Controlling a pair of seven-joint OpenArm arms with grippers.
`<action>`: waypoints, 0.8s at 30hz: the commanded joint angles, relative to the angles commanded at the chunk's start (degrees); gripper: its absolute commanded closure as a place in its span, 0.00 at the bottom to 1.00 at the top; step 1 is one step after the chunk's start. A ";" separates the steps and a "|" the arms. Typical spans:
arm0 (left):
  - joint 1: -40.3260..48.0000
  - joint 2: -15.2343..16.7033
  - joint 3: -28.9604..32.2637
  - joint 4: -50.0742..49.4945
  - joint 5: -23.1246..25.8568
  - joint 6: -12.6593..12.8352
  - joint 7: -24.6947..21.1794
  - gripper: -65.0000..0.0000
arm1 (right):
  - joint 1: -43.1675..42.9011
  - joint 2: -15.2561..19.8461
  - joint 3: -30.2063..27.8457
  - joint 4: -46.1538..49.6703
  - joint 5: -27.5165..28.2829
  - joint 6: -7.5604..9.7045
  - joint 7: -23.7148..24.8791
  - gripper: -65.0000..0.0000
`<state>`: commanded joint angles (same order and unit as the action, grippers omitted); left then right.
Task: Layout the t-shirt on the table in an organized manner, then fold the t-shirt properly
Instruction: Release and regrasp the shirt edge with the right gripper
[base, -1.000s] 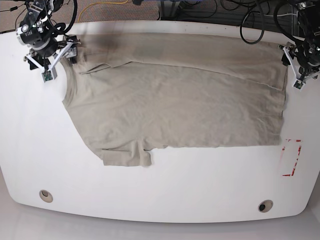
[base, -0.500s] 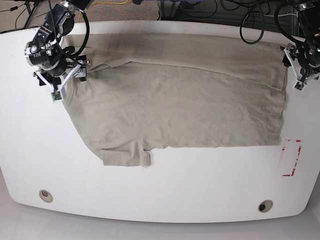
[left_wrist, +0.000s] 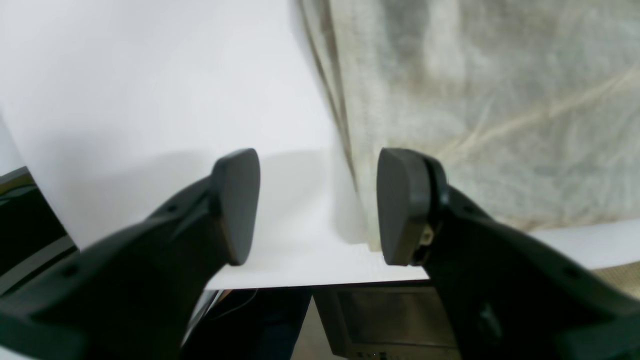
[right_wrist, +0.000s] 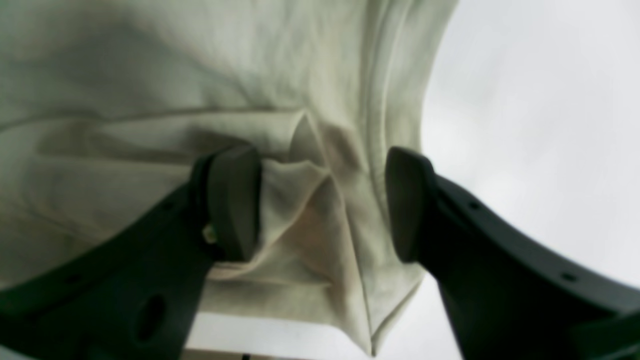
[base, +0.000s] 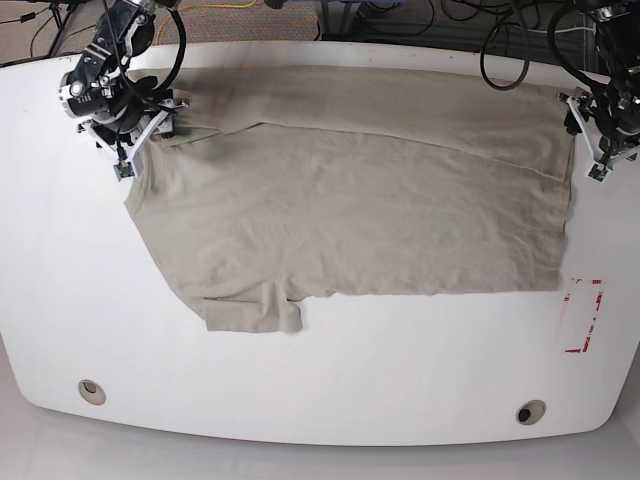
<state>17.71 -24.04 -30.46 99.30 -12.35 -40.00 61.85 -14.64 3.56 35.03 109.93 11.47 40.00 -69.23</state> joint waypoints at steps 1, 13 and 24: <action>0.00 0.00 0.00 0.00 0.00 0.00 0.00 0.47 | -0.44 0.00 0.00 0.35 0.00 0.00 0.00 0.48; -0.09 0.09 0.00 0.00 0.00 0.00 0.00 0.47 | -4.48 0.00 0.00 2.55 3.08 0.00 -0.09 0.48; -0.09 0.09 1.67 0.00 0.00 0.00 0.00 0.47 | 0.18 0.09 -0.09 2.81 4.66 0.00 -0.26 0.48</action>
<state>17.63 -23.96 -28.79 99.30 -12.35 -40.00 61.85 -14.46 3.65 34.95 112.75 16.13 40.00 -69.49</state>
